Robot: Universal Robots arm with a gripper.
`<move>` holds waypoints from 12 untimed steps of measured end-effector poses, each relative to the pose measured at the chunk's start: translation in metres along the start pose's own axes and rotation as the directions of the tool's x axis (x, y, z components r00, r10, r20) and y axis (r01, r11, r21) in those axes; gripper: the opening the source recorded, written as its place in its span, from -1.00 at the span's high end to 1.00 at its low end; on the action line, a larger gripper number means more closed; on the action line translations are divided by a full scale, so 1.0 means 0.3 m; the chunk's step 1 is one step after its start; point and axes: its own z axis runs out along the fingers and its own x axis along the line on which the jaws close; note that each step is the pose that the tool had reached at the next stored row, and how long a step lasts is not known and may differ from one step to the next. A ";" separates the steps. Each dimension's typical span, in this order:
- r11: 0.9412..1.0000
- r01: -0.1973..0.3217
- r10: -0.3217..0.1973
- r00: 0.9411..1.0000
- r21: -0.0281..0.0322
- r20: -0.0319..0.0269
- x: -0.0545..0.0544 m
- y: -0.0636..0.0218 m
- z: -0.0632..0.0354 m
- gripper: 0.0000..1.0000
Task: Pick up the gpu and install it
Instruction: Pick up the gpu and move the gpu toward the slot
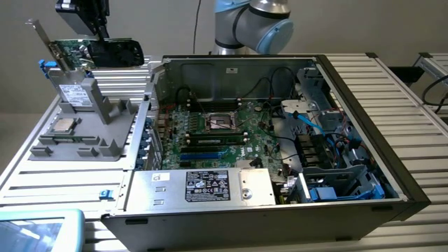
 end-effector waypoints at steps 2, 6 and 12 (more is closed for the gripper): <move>1.000 0.004 -0.004 1.000 0.000 0.000 0.004 -0.013 -0.001 0.44; 1.000 0.011 -0.011 1.000 0.000 -0.001 0.010 -0.040 -0.002 0.44; 1.000 0.015 -0.015 1.000 0.000 -0.001 0.035 -0.089 -0.005 0.44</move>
